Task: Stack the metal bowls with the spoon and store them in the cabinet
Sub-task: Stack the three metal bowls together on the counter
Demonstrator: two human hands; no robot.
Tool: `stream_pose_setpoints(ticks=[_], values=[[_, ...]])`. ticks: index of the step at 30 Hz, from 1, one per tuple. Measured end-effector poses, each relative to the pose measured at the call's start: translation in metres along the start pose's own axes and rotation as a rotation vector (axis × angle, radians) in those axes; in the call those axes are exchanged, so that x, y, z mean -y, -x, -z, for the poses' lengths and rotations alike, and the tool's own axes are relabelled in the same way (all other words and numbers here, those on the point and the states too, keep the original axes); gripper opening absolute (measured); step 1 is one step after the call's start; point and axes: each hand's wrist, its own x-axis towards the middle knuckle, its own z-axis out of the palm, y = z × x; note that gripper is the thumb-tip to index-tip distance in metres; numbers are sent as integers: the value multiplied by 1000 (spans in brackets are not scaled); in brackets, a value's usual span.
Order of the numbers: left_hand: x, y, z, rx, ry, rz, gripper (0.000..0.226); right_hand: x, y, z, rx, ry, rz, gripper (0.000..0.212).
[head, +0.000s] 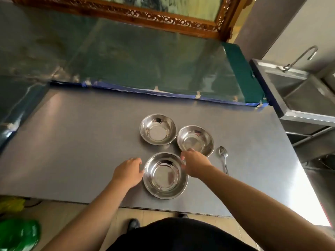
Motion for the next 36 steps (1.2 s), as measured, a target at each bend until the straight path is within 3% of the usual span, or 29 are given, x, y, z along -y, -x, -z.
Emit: stream_pose_setpoints(ticks=[5, 10, 15, 23, 28, 36], values=[[-18, 18, -22, 41, 2, 104, 40, -23, -4, -24, 75, -58, -6, 44], [-36, 22, -40, -4, 81, 206, 32, -38, -11, -45, 115, -199, 31, 44], [-52, 26, -49, -59, 184, 332, 29, -49, -16, -57, 180, -414, 6, 66], [-56, 41, -46, -133, 318, 515, 35, -59, -20, -62, 258, -514, 94, 59], [-42, 41, -28, -183, 381, 509, 35, -47, -27, -48, 242, -580, 117, 64], [-17, -20, 24, -262, 429, 382, 36, -21, -52, -6, 61, -706, 56, 66]])
